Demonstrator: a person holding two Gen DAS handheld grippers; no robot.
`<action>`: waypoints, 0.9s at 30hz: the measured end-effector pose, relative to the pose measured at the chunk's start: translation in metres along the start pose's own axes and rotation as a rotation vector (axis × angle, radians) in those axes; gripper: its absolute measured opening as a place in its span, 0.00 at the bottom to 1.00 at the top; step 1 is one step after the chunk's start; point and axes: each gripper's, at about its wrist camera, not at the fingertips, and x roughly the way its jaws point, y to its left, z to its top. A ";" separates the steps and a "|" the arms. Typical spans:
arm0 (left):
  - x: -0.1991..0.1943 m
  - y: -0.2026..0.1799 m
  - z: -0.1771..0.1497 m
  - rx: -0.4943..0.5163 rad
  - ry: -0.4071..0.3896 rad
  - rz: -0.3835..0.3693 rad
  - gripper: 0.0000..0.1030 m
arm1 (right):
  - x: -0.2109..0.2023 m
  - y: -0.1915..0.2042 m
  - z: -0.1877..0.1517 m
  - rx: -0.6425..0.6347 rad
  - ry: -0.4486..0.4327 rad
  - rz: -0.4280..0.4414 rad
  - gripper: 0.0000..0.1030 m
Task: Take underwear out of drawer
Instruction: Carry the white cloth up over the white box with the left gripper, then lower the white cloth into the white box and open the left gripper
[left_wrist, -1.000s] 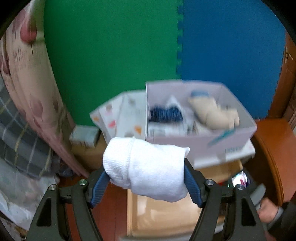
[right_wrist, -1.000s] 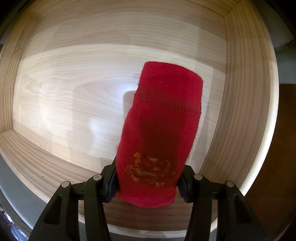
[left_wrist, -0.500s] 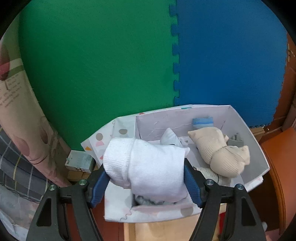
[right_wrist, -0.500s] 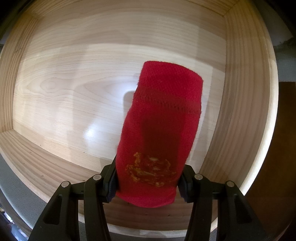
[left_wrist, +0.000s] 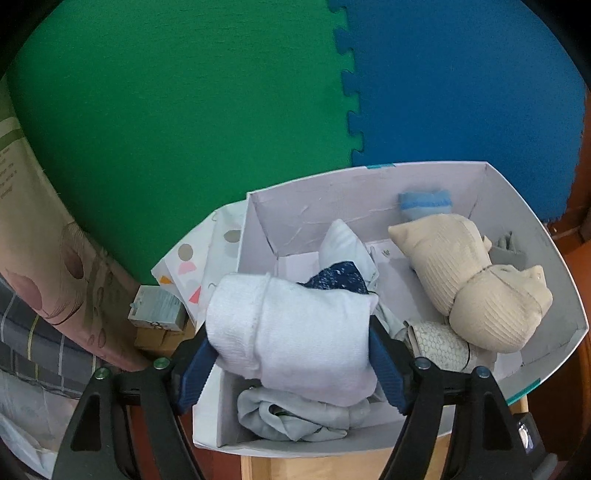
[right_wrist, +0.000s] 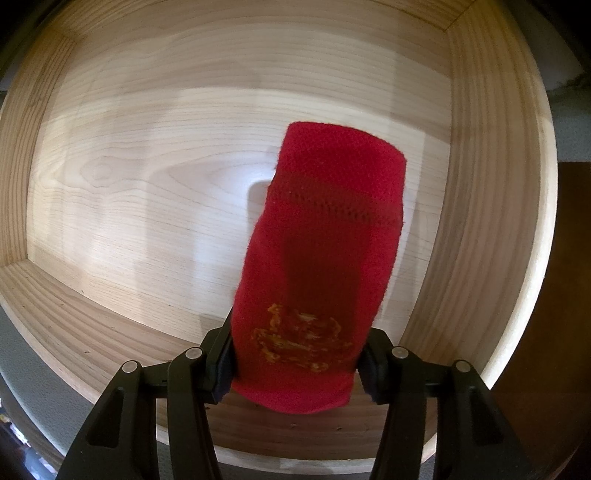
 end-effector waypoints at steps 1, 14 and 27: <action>0.000 0.000 0.000 0.000 0.004 -0.004 0.76 | 0.000 -0.002 0.000 -0.002 0.000 0.000 0.52; -0.020 0.022 0.009 -0.123 -0.022 -0.095 0.76 | 0.003 -0.003 -0.004 -0.004 0.000 -0.001 0.53; -0.059 0.030 -0.001 -0.106 -0.062 -0.115 0.76 | 0.004 -0.005 -0.003 -0.003 0.001 -0.002 0.53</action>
